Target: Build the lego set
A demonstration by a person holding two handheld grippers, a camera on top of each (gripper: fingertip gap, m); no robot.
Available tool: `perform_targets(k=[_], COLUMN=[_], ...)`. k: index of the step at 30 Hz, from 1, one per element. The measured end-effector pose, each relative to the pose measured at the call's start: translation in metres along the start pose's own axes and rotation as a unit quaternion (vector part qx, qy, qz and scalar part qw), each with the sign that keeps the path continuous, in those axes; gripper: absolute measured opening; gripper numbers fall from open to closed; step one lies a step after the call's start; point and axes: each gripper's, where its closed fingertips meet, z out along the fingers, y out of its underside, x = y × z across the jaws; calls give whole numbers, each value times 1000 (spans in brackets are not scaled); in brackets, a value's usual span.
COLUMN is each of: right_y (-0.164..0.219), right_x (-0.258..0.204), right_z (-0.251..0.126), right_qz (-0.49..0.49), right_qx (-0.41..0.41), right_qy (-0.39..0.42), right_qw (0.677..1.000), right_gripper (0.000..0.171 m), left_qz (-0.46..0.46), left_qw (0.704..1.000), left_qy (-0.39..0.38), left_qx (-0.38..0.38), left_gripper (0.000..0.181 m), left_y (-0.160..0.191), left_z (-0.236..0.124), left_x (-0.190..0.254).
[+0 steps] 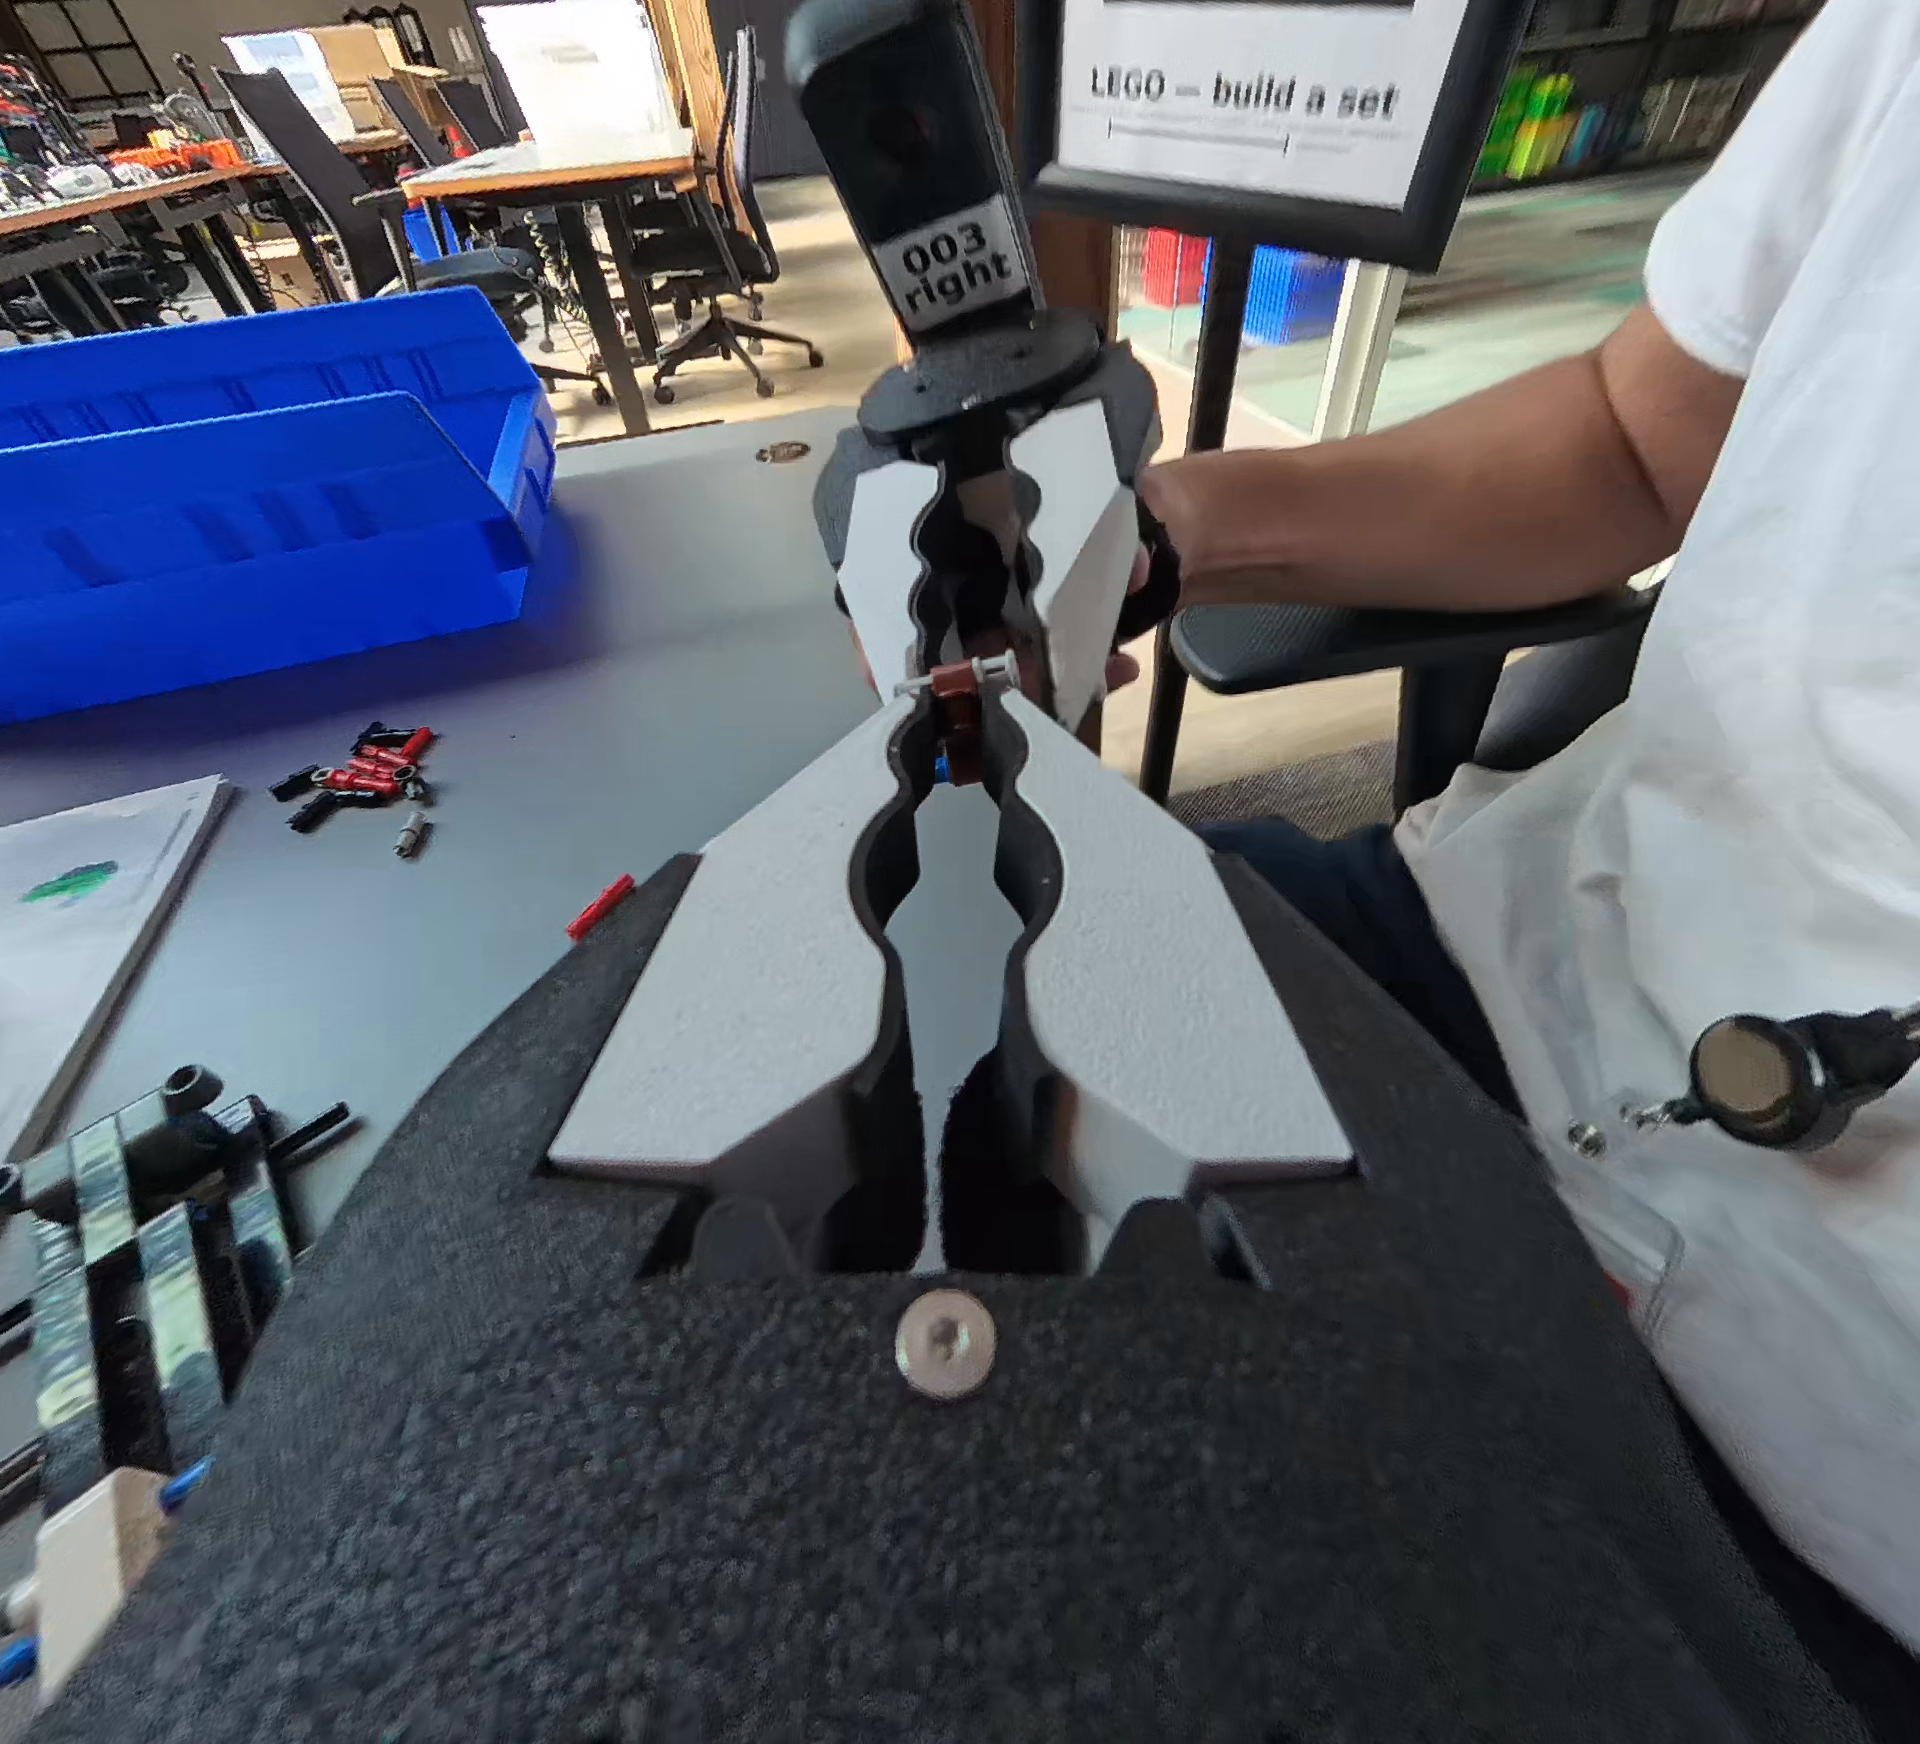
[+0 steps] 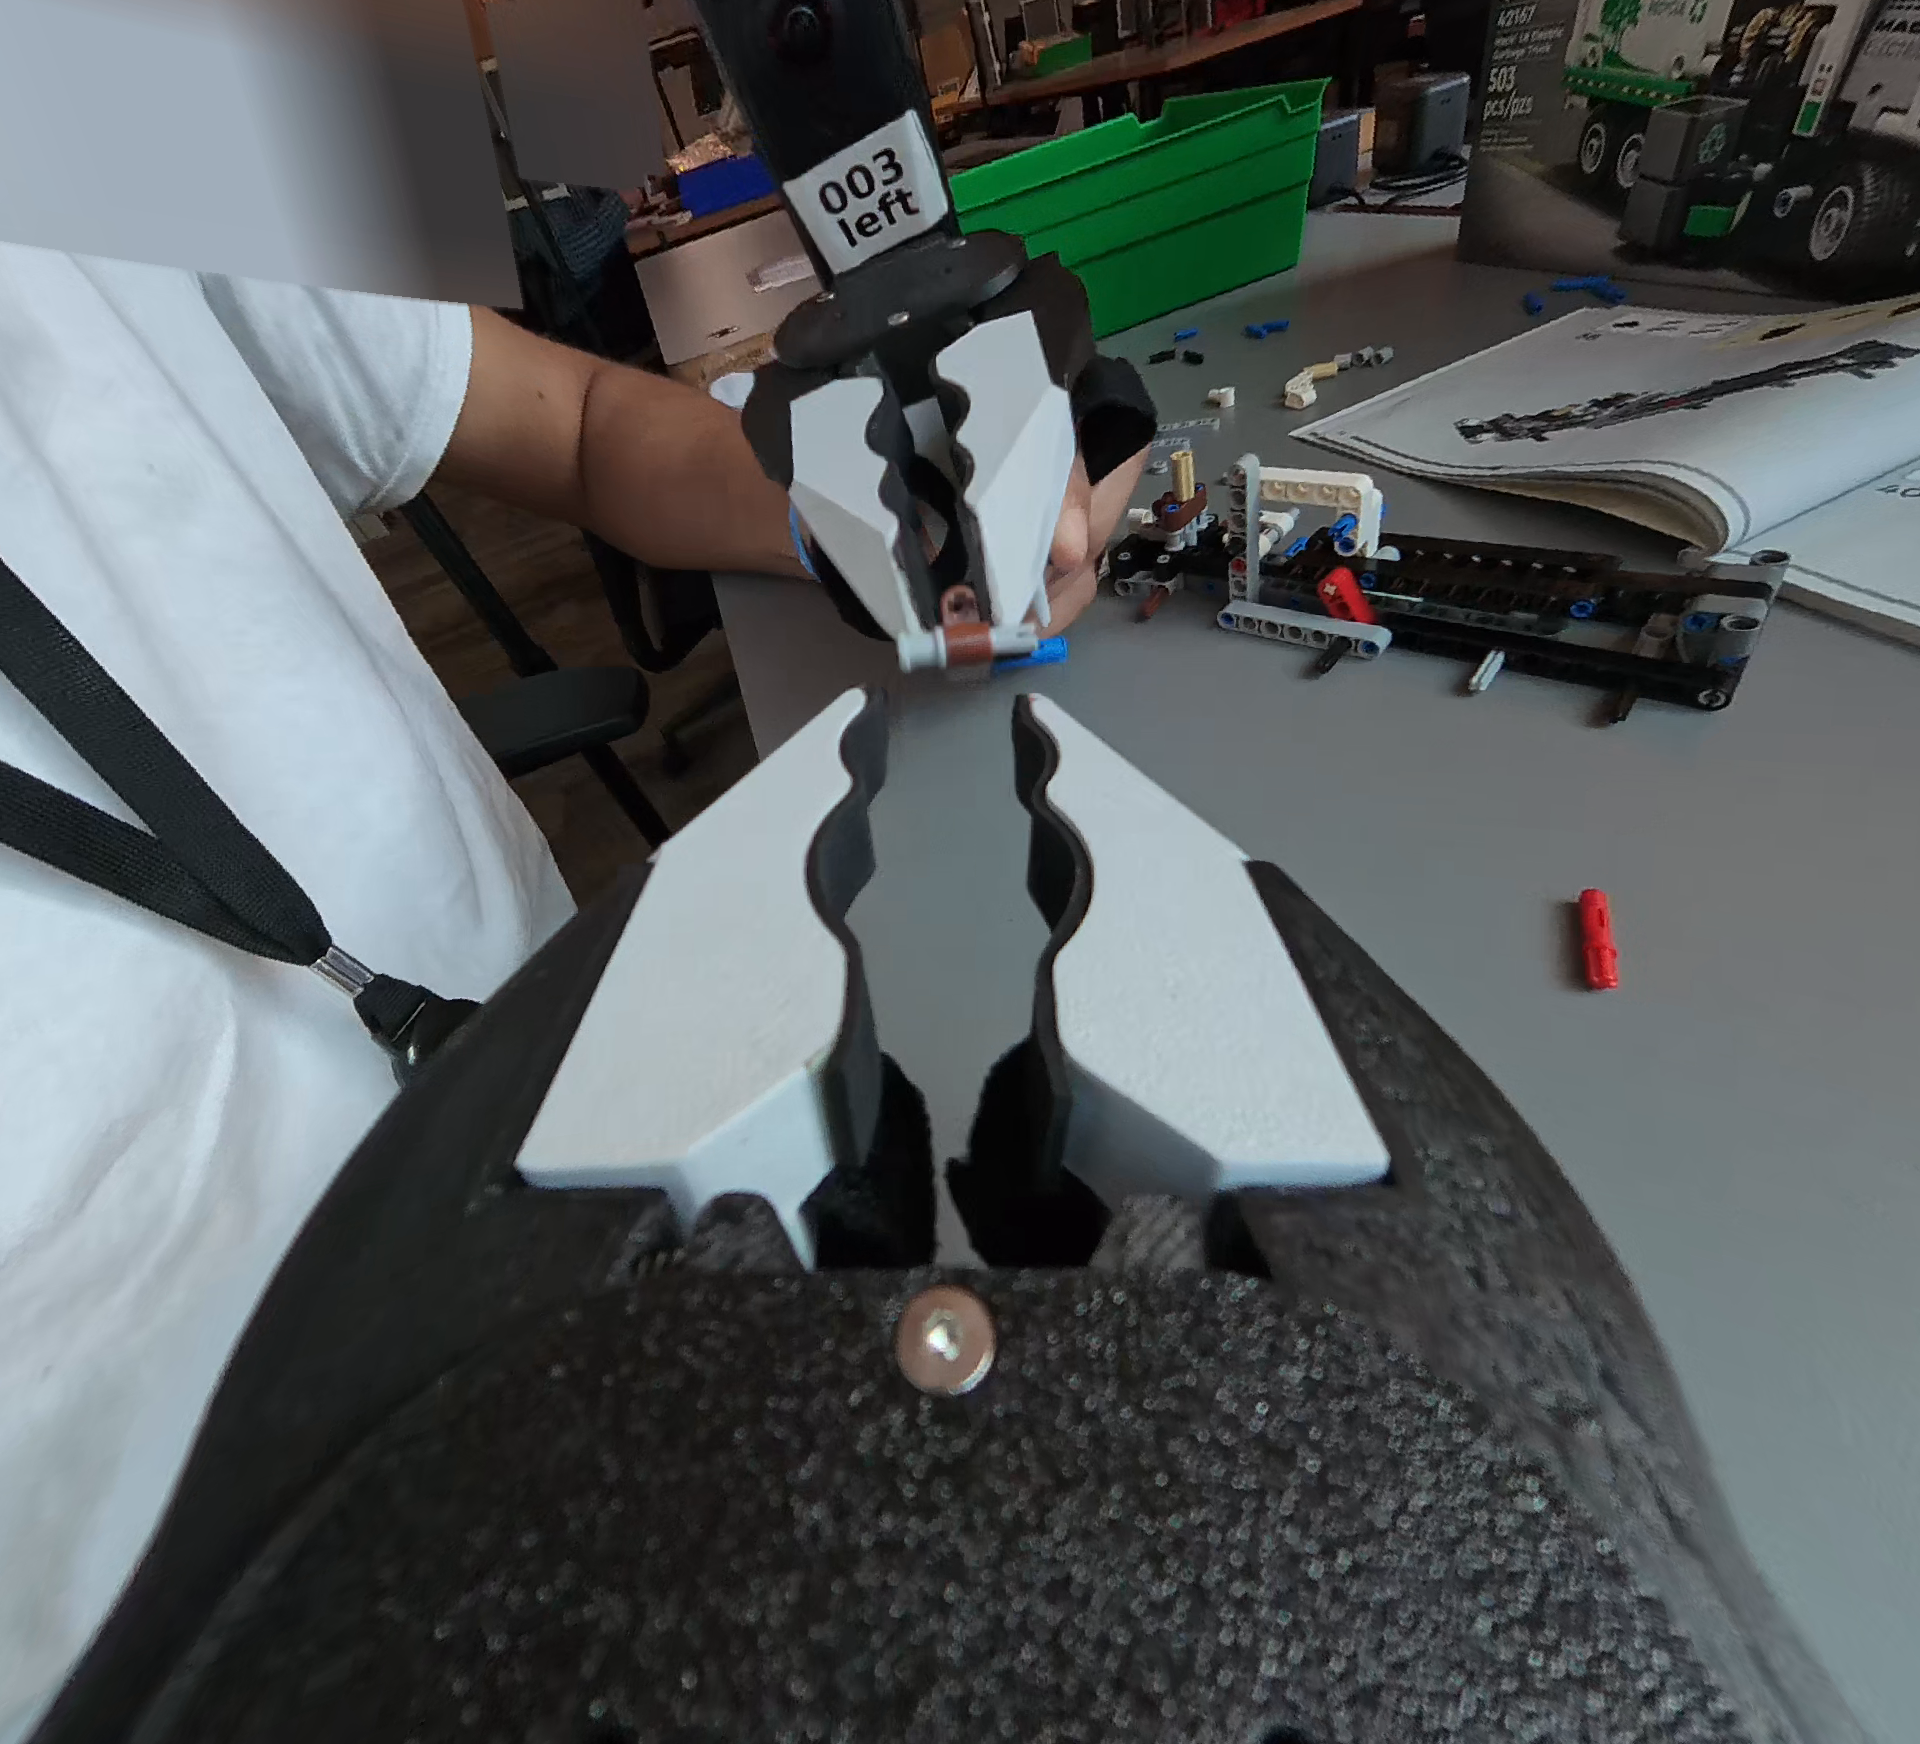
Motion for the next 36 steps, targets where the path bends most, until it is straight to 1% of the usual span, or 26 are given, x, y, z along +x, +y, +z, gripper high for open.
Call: perform_targets(k=[1, 4, 7, 10, 15, 16, 19, 22, 23, 24, 26, 31, 34, 36], right_y=[-1, -7, -15, -29, -32, -32, -32, -29, -28, -27, -26, -22, -15, -7], right_x=[0, 2, 7, 9, -3, -4, -3, -3, -3, -2, -3, 7, 26, 42], right_z=[0, 0, 6, 8, 10, 10, 10, 9, 8, 6, 3, -4, -14, -21], right_qz=[4, 17, 46, 77, 70, 70, 59, 65, 66, 65, 59, 51, 51, 54], right_qx=[2, 22, 42, 88, 95, 95, 96, 87, 82, 81, 77, 52, 7, -36], right_qy=[-1, 0, 5, -4, -22, -21, -7, 3, 3, 7, 7, 35, 74, 108], right_qw=[1000, 1000, 998, 993, 993, 993, 994, 994, 994, 995, 995, 997, 996, 992], right_gripper=[28, 32, 35, 29, 26, 24, 6, 6, 0, 0, 0, 0, 10, 21], left_qz=[-28, -100, -146, -150, -131, -129, -136, -141, -138, -135, -132, -142, -155, -170], left_qw=[999, 991, 981, 979, 982, 982, 981, 981, 982, 984, 984, 984, 981, 978], left_qy=[9, 27, 47, 52, 39, 42, 40, 41, 36, 28, 33, 40, 39, 34], left_qx=[22, 88, 118, 130, 134, 133, 131, 124, 120, 116, 111, 96, 109, 117], left_gripper=[6, 6, 6, 6, 6, 6, 6, 6, 7, 7, 6, 6, 6, 6], left_y=[-6, -24, -30, -34, -35, -35, -34, -32, -31, -29, -28, -25, -28, -28], left_z=[-2, -10, -14, -14, -12, -11, -10, -10, -10, -10, -11, -11, -16, -18], left_x=[-1, -7, -9, -7, -5, -4, -5, -6, -7, -9, -8, -7, -10, -15])
